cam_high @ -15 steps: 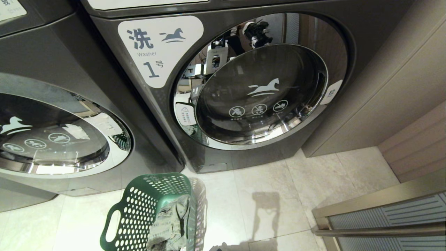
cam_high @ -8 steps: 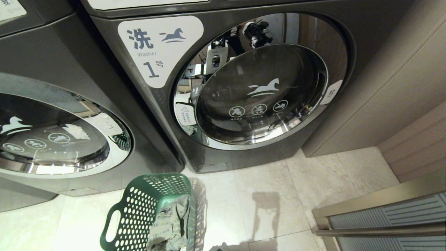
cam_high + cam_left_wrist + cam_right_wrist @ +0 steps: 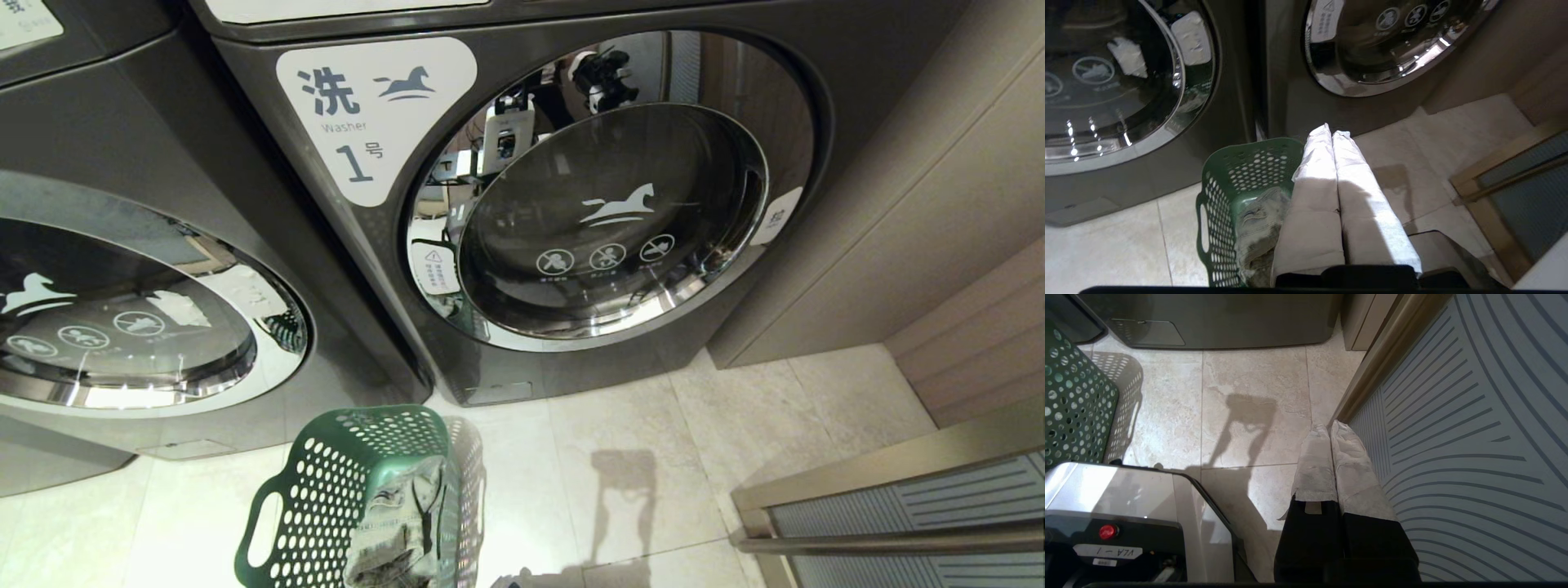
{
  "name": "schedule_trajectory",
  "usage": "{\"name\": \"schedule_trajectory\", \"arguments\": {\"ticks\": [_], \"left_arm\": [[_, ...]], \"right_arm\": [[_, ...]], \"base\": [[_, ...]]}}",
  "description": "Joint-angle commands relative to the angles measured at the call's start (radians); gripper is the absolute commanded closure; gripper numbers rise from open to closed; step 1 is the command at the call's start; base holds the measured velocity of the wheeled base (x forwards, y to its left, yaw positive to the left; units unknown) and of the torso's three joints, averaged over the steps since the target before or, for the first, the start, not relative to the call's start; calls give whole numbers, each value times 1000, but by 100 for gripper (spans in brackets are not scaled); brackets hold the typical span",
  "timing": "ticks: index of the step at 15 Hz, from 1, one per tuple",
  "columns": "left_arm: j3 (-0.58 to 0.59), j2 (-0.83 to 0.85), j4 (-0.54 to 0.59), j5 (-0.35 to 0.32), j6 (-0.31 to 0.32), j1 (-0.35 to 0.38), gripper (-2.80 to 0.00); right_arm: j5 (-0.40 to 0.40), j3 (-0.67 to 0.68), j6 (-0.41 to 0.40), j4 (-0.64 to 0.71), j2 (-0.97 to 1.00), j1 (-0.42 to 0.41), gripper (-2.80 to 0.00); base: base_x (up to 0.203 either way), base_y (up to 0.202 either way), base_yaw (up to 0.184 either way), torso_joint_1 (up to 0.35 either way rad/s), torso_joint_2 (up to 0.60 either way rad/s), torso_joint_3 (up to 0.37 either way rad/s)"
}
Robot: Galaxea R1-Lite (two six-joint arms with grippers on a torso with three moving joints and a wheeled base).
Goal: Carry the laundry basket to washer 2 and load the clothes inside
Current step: Open the lid of the washing machine
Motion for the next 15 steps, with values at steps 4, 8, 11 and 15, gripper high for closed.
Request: {"name": "schedule_trajectory", "arguments": {"ticks": [4, 8, 11, 15], "left_arm": [[-247, 504, -15, -16, -57, 0, 0], [-287, 895, -197, 59, -229, 45, 0], [-132, 980, -450, -21, -285, 203, 0], [-20, 1005, -587, -279, -299, 362, 0]], "right_arm": [[-4, 0, 6, 1, 1, 0, 0], [-4, 0, 6, 1, 1, 0, 0], [-4, 0, 6, 1, 1, 0, 0], [-4, 0, 6, 1, 1, 0, 0]], "base": [[0, 0, 0, 0, 0, 0], [0, 0, 0, 0, 0, 0], [0, 0, 0, 0, 0, 0], [0, 0, 0, 0, 0, 0]]}}
